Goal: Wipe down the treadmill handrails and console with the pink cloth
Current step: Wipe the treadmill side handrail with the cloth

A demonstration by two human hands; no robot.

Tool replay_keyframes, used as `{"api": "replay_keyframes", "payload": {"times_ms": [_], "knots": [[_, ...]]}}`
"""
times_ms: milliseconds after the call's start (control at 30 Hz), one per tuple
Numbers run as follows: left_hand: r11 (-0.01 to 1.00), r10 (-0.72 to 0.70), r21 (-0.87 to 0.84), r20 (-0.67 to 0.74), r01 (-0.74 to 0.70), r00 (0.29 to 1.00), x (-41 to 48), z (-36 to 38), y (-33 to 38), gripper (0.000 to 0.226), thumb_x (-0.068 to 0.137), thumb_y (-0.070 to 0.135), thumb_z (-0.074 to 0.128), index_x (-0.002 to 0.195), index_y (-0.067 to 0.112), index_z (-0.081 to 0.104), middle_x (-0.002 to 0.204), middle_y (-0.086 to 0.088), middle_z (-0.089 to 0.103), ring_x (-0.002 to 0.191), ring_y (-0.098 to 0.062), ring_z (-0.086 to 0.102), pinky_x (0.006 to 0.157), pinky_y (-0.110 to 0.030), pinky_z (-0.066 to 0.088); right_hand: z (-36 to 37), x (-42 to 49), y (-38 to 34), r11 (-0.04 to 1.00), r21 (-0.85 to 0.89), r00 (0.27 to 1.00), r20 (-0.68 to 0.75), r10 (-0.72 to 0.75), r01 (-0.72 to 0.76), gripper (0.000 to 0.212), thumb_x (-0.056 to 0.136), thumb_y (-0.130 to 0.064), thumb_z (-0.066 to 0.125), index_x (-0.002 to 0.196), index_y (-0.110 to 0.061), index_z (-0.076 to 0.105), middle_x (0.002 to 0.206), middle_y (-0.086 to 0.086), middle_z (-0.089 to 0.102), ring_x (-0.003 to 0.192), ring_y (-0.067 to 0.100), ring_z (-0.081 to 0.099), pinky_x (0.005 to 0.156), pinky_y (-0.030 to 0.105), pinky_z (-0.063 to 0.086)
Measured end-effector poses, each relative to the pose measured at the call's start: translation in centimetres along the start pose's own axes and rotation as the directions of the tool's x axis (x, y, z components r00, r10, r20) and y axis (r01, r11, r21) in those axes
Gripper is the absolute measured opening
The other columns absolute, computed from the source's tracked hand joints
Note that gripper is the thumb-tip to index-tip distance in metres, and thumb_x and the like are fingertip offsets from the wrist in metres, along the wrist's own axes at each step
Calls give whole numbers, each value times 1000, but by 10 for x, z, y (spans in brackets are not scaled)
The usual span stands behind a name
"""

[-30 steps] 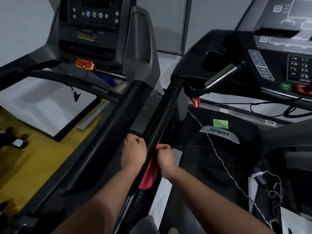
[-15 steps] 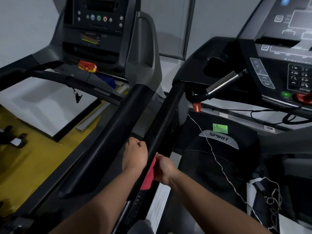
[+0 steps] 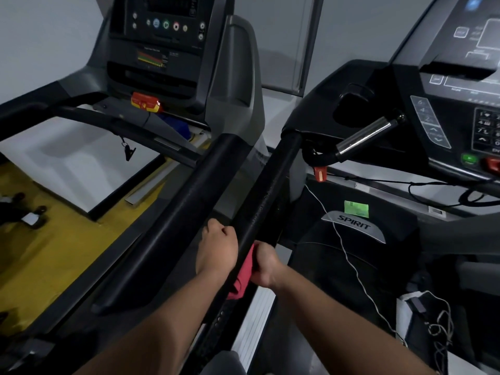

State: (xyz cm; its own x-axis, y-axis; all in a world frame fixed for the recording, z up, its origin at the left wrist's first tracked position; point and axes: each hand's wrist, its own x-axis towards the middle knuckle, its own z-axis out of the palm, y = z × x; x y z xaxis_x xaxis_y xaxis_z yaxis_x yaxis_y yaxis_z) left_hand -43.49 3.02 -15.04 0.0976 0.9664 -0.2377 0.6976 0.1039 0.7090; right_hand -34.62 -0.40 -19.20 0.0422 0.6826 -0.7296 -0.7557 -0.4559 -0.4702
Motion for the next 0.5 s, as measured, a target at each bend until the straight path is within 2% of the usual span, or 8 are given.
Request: {"api": "replay_keyframes", "payload": {"times_ms": [67, 167, 233, 333, 433, 500], "knots": [[1000, 6, 4, -8, -6, 1000, 0, 1, 0, 22, 96, 23, 33, 107, 11, 48, 112, -8, 52, 92, -23, 50, 75, -37, 39, -10, -4, -8, 999, -49, 1000, -27, -13, 12, 33, 97, -16, 37, 82, -5, 64, 73, 13, 66, 72, 25, 60, 67, 34, 49], [999, 9, 41, -20, -8, 1000, 1, 2, 1, 26, 96, 24, 32, 112, 10, 47, 114, -9, 52, 96, -26, 53, 80, -41, 45, -14, -1, -20, 996, -33, 992, -93, -85, 82, 31, 95, -12, 39, 80, -5, 65, 64, 11, 69, 71, 25, 62, 70, 35, 51], [998, 4, 60, -19, -2, 1000, 0, 3, 2, 29, 97, 24, 31, 116, 10, 46, 116, -9, 51, 97, -27, 53, 81, -41, 46, -7, 5, -17, 997, -8, 992, -104, -71, 71, 34, 95, -14, 36, 81, -5, 65, 66, 13, 68, 75, 28, 61, 71, 36, 50], [997, -1, 79, -27, 3, 1000, -1, 3, 2, 31, 97, 25, 31, 120, 11, 45, 118, -8, 51, 99, -27, 54, 85, -43, 47, 5, 7, -2, 999, 42, 999, -37, 7, -5, 40, 96, -21, 29, 84, -5, 63, 76, 16, 65, 78, 28, 59, 70, 35, 47], [998, -12, 65, -18, 13, 1000, 0, 2, 2, 32, 96, 25, 32, 122, 10, 45, 121, -10, 51, 102, -28, 53, 85, -42, 46, 2, -5, -3, 997, -65, 999, -3, 35, -35, 38, 96, -22, 30, 86, -5, 63, 82, 16, 64, 80, 28, 59, 71, 35, 47], [998, -10, 56, -13, 11, 1000, 1, 2, 2, 31, 96, 25, 32, 120, 9, 46, 120, -10, 52, 102, -29, 54, 87, -44, 47, -6, -6, -13, 989, -147, 998, -64, 7, -16, 36, 96, -19, 33, 81, -5, 63, 77, 15, 65, 77, 28, 58, 70, 35, 47]]}}
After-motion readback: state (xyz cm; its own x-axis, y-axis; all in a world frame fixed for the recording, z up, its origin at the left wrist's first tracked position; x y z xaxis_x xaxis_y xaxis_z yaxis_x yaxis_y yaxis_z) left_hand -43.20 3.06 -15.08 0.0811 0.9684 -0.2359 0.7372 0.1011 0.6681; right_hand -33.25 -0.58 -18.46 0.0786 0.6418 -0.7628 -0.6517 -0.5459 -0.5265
